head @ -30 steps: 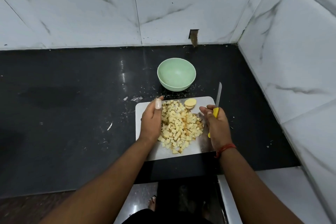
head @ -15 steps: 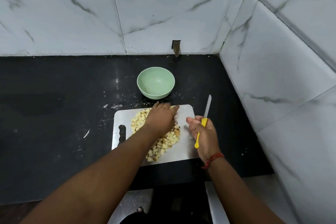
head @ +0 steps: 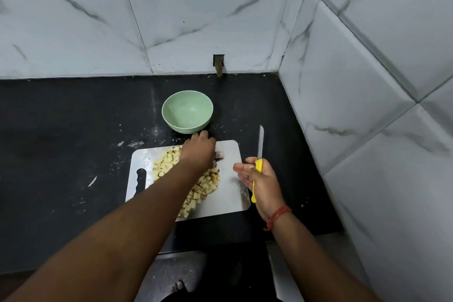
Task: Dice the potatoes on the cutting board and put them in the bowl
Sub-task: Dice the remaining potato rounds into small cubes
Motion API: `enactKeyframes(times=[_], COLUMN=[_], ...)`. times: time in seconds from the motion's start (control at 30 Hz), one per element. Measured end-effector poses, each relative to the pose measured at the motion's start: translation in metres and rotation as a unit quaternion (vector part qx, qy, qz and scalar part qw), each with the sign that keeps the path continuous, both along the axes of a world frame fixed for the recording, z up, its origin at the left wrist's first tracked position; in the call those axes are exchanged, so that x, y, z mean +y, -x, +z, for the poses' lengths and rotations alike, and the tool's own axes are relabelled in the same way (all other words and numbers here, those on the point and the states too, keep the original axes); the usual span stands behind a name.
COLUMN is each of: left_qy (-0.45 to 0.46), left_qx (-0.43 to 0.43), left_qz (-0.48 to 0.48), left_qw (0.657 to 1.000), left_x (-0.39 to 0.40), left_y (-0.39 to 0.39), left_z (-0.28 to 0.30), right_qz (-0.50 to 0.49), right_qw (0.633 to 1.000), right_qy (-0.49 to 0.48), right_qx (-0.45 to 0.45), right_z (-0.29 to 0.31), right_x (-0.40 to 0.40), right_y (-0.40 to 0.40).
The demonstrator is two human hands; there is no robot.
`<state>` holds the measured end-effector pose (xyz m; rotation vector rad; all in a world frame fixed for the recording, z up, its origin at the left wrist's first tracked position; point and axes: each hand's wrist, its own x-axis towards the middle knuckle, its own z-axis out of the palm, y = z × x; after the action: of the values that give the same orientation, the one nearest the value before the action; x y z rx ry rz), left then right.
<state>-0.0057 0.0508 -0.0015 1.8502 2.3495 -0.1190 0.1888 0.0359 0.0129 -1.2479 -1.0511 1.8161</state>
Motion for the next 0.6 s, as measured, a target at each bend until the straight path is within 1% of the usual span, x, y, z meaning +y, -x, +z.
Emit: enactKeyframes(times=[0.13, 0.37, 0.5, 0.6], left_qy=[-0.009, -0.076, -0.133, -0.15], left_qx=[-0.023, -0.07, -0.146, -0.189], left_qz=[0.022, 0.039, 0.055, 0.075], left_qw=[0.999, 0.994, 0.979, 0.968], left_x=[0.002, -0.002, -0.005, -0.006], left_y=[-0.002, 0.001, 0.002, 0.005], left_z=[-0.003, -0.01, -0.005, -0.004], right_qz=[0.009, 0.023, 0.028, 0.025], right_qw=[1.0, 1.0, 0.999, 0.999], right_qy=[-0.001, -0.001, -0.005, -0.001], right_qx=[-0.005, -0.01, -0.015, -0.02], right_z=[0.002, 0.002, 0.001, 0.0], right_x=[0.0, 0.001, 0.001, 0.001], right_y=[-0.003, -0.007, -0.008, -0.009])
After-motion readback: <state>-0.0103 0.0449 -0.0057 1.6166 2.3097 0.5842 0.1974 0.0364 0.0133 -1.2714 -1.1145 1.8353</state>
